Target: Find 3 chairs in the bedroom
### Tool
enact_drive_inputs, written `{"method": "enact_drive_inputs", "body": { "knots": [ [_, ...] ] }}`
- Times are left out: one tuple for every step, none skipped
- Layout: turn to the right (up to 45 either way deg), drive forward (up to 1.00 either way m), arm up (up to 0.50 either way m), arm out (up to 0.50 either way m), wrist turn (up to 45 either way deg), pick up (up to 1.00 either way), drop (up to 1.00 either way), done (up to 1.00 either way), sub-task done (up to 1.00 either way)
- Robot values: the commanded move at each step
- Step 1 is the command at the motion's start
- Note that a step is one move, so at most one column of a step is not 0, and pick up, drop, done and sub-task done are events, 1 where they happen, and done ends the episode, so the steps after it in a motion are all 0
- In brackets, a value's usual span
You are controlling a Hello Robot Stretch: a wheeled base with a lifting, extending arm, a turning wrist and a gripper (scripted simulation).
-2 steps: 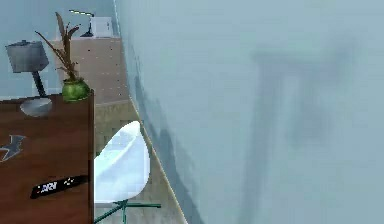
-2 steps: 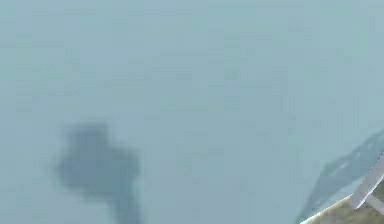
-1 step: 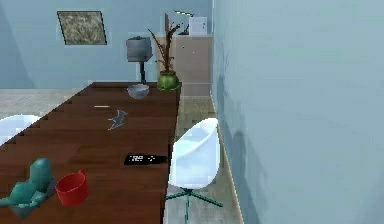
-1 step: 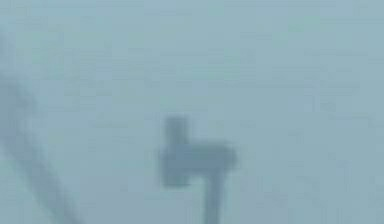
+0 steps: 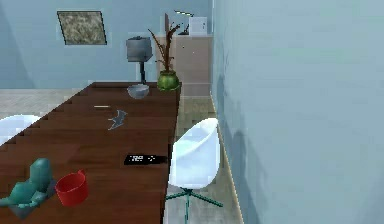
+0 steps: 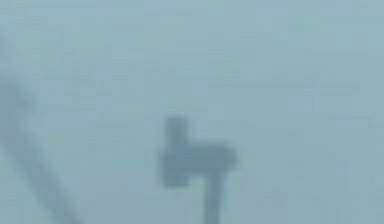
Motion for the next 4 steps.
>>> {"method": "enact_drive_inputs", "body": {
  "knots": [
    [-45.0,0.00,0.00,0.00,0.0,0.00,0.00,0.00,0.00],
    [-45.0,0.00,0.00,0.00,0.0,0.00,0.00,0.00,0.00],
    [-45.0,0.00,0.00,0.00,0.0,0.00,0.00,0.00,0.00],
    [-21.0,0.00,0.00,0.00,0.0,0.00,0.00,0.00,0.00]
  ]
}}
